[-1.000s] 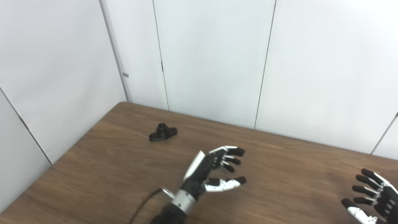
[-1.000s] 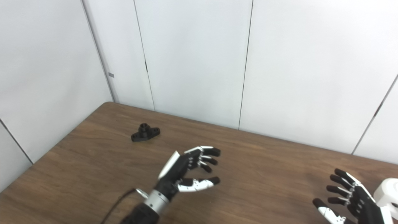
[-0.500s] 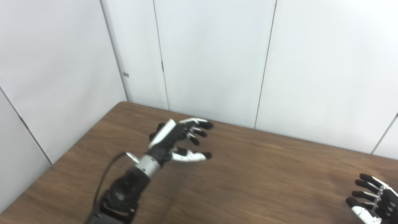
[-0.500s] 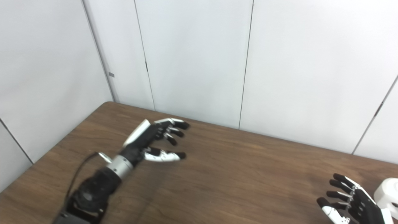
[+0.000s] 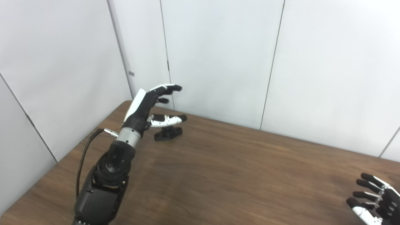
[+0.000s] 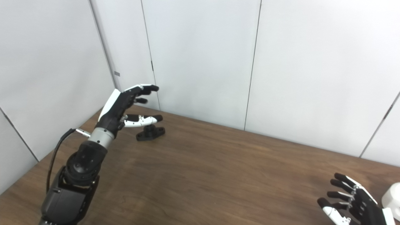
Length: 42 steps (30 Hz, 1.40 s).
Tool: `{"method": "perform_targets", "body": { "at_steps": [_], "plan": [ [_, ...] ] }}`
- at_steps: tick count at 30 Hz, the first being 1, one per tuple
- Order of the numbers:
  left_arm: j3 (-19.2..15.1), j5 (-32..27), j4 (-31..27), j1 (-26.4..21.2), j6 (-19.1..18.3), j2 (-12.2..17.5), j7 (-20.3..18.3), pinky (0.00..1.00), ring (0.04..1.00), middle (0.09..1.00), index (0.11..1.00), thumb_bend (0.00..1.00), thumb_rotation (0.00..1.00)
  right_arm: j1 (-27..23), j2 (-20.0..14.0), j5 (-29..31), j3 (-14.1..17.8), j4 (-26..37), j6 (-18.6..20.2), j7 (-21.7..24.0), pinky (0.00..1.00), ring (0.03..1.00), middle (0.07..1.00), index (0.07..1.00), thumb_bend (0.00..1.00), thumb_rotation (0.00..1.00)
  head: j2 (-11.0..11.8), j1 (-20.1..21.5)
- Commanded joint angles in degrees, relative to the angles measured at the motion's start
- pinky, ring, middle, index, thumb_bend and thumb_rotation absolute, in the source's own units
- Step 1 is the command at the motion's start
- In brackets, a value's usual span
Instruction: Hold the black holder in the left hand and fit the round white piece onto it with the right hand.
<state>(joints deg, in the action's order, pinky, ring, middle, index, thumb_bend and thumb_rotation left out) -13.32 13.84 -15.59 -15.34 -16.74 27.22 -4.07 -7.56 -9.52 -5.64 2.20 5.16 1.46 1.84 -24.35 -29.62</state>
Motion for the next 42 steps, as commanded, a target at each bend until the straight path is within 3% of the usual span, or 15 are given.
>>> {"method": "perform_targets", "body": {
  "at_steps": [1,6,14,20,28,42],
  "plan": [
    [-0.89,3.43,0.71,-1.76,1.85,3.38,2.53,0.89,0.941,0.909,0.819,0.74,0.0,-2.2,-0.4,0.38,-0.05,0.44,-2.94,0.09,0.48,0.633,0.746,0.76,0.5,0.34,-0.03,-0.09],
    [1.87,11.91,5.35,-2.33,3.07,6.22,4.81,0.94,0.96,0.925,0.857,0.78,0.05,-2.19,-0.32,1.07,0.0,-0.06,-2.85,0.49,0.48,0.627,0.743,0.757,0.5,0.31,-0.13,-0.32],
    [4.88,18.83,8.19,-4.17,-5.64,9.21,1.75,1.0,1.0,0.987,0.902,0.91,0.21,-2.04,-0.17,0.25,-0.37,0.39,-2.45,0.08,0.48,0.625,0.746,0.762,0.47,0.3,-0.44,-0.25],
    [6.51,19.75,9.73,-4.08,-8.9,11.16,-1.44,1.0,1.0,1.0,0.894,0.95,0.26,-1.91,-0.24,1.01,-0.38,0.98,-2.42,0.61,0.48,0.625,0.749,0.768,0.49,0.26,-0.52,0.01],
    [8.73,21.32,14.42,-4.32,-9.47,11.48,-1.39,1.0,1.0,1.0,0.861,1.0,0.3,-1.52,-0.08,1.77,-0.14,1.86,-1.73,0.53,0.49,0.633,0.749,0.764,0.53,0.28,-1.1,0.45],
    [10.22,24.06,19.74,-4.47,-10.11,10.36,-2.74,1.0,1.0,1.0,0.86,1.0,0.32,-0.81,-0.06,4.07,0.22,4.36,0.87,1.37,0.49,0.64,0.754,0.764,0.59,0.11,-1.67,0.87]
  ]
}}
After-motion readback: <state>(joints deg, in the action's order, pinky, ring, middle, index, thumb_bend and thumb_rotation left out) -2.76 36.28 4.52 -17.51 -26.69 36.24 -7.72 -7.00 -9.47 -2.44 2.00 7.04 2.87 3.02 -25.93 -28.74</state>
